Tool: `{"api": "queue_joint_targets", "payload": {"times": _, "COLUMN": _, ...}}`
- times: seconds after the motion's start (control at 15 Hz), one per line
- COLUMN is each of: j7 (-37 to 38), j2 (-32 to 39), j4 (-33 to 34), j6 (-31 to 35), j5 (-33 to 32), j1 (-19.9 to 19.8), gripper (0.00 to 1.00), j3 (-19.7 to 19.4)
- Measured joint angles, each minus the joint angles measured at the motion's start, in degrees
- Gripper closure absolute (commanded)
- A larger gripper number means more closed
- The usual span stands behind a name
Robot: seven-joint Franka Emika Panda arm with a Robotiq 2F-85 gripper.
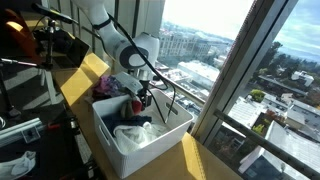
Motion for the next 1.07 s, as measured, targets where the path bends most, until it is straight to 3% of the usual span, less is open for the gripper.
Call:
{"api": "queue_joint_targets", "payload": {"times": 0.53, "j7": -0.6, "j2": 0.2, "j4": -0.4, "j6": 0.0, "j5": 5.3, "j1": -1.4, "gripper": 0.00, "j3": 0.6}}
{"api": "queue_joint_targets", "payload": {"times": 1.07, "j7": -6.6, "j2": 2.4, "j4": 0.4, "j6": 0.0, "j5": 16.7, "j1": -5.7, "gripper": 0.00, "j3": 5.1}}
